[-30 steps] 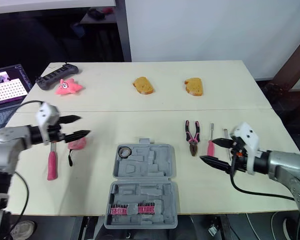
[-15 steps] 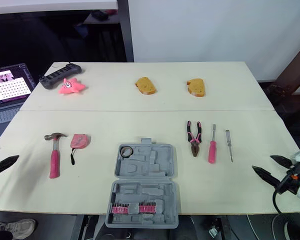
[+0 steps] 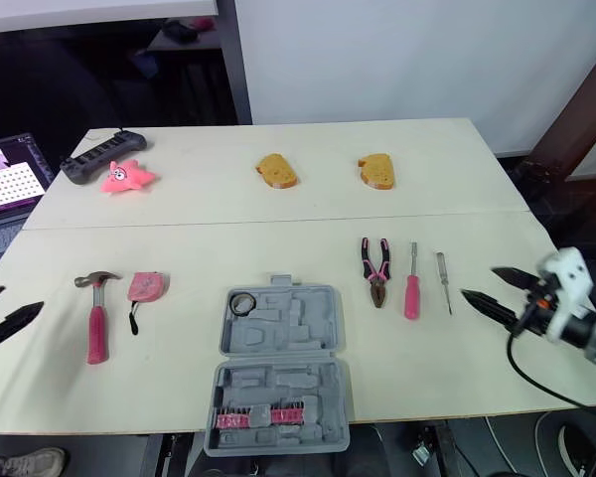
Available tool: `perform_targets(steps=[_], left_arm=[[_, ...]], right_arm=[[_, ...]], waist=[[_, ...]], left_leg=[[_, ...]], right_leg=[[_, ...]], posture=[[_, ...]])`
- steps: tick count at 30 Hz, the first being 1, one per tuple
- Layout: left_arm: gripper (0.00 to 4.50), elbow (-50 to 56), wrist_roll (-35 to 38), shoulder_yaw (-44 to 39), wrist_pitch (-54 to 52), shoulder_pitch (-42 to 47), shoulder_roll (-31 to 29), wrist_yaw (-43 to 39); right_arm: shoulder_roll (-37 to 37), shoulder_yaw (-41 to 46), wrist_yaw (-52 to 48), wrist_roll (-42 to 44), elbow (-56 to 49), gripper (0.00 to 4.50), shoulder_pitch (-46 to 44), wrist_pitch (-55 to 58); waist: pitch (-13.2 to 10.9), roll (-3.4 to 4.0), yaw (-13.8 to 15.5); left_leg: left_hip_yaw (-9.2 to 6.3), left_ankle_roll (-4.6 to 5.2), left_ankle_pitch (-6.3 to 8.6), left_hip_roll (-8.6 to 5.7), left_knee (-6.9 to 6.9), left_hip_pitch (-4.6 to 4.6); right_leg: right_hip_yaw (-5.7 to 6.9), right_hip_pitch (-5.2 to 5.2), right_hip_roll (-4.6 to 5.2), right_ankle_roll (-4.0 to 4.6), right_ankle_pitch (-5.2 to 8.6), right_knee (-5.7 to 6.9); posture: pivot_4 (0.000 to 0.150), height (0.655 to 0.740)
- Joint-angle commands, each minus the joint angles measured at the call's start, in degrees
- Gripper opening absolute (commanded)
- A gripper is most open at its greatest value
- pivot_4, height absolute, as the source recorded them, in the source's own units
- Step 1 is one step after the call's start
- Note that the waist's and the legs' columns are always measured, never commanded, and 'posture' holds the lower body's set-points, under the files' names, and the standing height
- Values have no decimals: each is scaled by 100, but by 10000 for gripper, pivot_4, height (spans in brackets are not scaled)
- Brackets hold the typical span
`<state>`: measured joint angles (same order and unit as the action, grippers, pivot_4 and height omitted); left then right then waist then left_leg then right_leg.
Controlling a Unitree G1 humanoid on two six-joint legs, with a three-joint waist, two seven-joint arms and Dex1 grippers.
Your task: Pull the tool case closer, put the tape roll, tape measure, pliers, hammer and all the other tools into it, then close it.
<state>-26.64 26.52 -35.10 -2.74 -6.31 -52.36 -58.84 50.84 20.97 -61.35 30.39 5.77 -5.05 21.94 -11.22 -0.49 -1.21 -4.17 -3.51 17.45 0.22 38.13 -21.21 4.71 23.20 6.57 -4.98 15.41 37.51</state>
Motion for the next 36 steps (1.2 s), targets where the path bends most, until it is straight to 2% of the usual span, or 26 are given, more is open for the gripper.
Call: perform_targets(steps=[1,4,9,15,18,24,27,30,36], left_arm=[[44444,1492,339,-390,-687,-673,256,377],[44444,2782,572,-623,-1299,-1285,725,950],[44444,4574,705,-648,-1838,-2119,1575,1769],[44444,5457,473,-383,-1881,-2550,2240,2340],[44444,5490,37,-2,-1684,-2470,2503,2686],[44444,4975,-778,866,-1824,-1438,2998,3838],[44444,4321,-641,1265,-2283,-749,3012,3792],[44444,3511,-966,1614,-2262,94,3005,4012],[44444,2714,-1128,1893,-2215,720,3052,4060]], right_arm=[[185,-604,-148,240,-647,45000,-621,860],[200,-1303,-223,-149,-1110,45000,-1271,781],[58,-1896,-568,203,-1349,45000,-2642,1466],[-68,-2363,-896,279,-1479,45000,-3525,1821],[-113,-2488,-927,277,-1548,45000,-3763,1951],[-78,-2730,-567,-104,-1871,45000,-3860,2073],[-28,-2753,-418,-261,-1970,45000,-3823,2092],[70,-2653,-309,-336,-1950,45000,-3790,2128],[319,-2598,-286,-554,-1931,45000,-3587,1894]], waist=[[0,0,22],[0,-1,52],[-2,-3,73],[-1,-5,86],[0,-5,77],[3,-8,154],[4,-9,166],[5,-14,202],[7,-17,144]], left_leg=[[0,0,0,0,0,-2],[2,0,0,0,1,-6],[0,0,0,-1,7,-11],[-3,0,0,-1,6,-13],[0,0,0,-2,7,-12],[-3,0,0,-2,9,-12],[-1,0,0,-2,9,-14],[-6,-1,-1,-2,10,-16],[-3,0,0,-2,8,-17]], right_leg=[[0,0,0,0,0,-1],[-5,3,3,0,-1,-4],[-5,3,1,1,-1,-9],[-3,3,-4,2,-1,-14],[-3,3,-4,4,-2,-15],[-3,3,-9,8,-5,-13],[-4,4,-10,8,-5,-14],[2,7,-11,9,-7,-7],[1,8,-11,7,-11,-17]], posture=[[1500,7400],[1500,7400],[1500,7400],[1500,7400],[1500,7400],[1500,7400],[1500,7400],[1500,7400],[1500,7400]])
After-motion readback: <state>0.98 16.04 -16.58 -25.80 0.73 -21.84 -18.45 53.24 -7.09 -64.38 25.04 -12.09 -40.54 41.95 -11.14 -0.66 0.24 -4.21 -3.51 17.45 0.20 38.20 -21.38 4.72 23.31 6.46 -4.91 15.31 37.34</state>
